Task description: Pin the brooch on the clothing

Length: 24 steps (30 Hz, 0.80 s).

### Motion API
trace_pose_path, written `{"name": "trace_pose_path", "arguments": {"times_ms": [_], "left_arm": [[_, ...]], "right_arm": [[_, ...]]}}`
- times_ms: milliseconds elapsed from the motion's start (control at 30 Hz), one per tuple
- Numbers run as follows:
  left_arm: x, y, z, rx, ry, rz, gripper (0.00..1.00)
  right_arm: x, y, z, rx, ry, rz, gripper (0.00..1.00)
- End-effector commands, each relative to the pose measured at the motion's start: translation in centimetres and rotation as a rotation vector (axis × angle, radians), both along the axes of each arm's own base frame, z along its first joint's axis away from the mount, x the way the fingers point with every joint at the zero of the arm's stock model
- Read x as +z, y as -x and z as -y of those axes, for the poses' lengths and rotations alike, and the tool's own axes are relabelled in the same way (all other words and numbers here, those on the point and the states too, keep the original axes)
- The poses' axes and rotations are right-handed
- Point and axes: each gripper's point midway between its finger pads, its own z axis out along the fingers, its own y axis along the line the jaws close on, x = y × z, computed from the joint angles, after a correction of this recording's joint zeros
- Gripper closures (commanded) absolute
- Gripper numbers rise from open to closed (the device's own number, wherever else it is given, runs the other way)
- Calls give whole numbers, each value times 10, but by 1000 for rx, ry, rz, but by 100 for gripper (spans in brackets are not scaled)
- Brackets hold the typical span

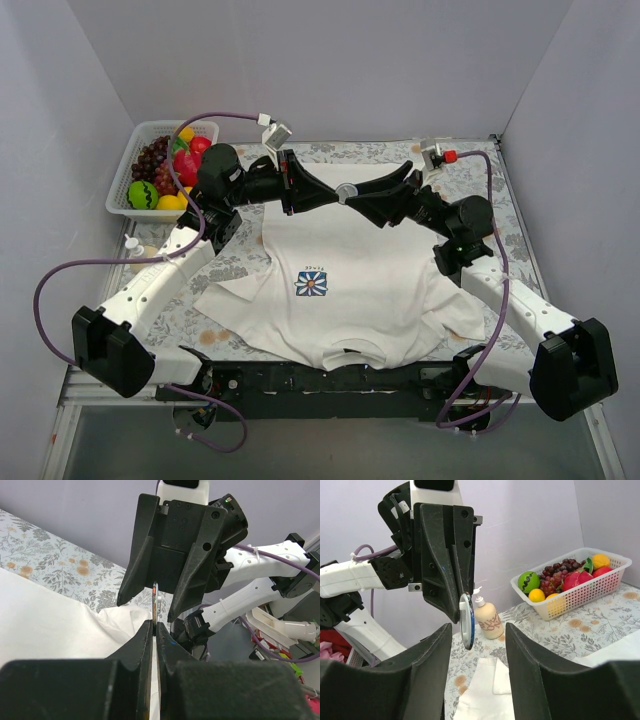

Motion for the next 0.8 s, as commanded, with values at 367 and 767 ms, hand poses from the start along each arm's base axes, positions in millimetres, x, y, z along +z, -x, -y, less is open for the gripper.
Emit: {"name": "trace_pose_path", "arguments": {"times_ms": [367,767], "left_arm": [[19,17,-7,-25,17,67,100],[24,13,-9,9,14,91,100]], "right_arm": [[27,0,1,7,-49,39,65],[-1,-41,-8,-86,137,-169,99]]}}
